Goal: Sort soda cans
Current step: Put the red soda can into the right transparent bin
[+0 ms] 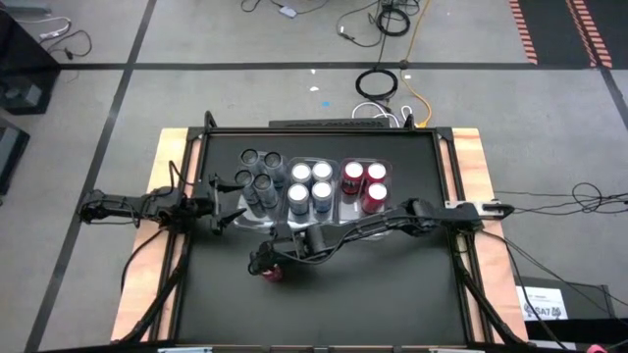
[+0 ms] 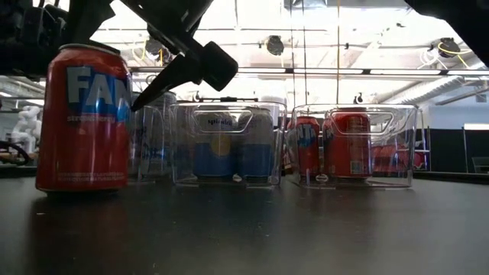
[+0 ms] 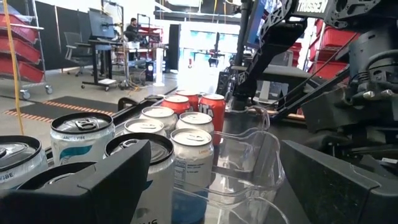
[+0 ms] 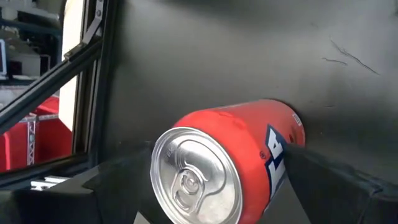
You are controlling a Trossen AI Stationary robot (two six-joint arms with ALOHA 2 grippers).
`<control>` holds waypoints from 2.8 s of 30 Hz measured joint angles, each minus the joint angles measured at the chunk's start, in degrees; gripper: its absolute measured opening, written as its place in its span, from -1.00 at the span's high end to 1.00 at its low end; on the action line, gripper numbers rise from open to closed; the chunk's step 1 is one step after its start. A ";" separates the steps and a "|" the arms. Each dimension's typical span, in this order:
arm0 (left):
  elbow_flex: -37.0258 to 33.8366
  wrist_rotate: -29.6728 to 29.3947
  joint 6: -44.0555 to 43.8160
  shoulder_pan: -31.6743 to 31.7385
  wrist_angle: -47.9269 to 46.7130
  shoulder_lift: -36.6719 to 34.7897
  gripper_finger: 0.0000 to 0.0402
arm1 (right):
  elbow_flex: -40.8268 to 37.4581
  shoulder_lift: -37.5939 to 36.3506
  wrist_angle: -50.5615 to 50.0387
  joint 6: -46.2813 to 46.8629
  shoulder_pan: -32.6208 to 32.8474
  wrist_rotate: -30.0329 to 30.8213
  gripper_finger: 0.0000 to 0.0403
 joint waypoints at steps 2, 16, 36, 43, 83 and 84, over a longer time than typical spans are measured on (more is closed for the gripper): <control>-0.02 0.00 0.00 0.01 -0.15 0.04 -0.82 | 0.06 0.49 -0.03 -1.04 -0.03 -0.68 -0.73; -0.02 0.00 -0.01 0.01 -0.08 0.05 -0.82 | -0.02 0.75 0.64 -4.91 0.02 -1.26 -0.73; -0.01 0.00 -0.01 0.00 -0.17 0.05 -0.82 | 3.36 -4.61 -9.19 -6.84 0.43 2.80 -0.73; 0.00 0.07 -2.09 0.01 0.85 0.07 -0.82 | 3.41 -9.35 -22.91 -5.26 1.99 2.88 -0.73; 60.46 2.36 -28.40 -23.45 -63.88 63.55 -0.82 | -47.58 -29.37 -15.09 0.67 20.65 -0.06 -0.73; 60.06 2.07 -29.80 -25.56 -64.04 64.97 -0.82 | -47.58 -29.37 -15.04 0.29 20.65 -0.06 -0.73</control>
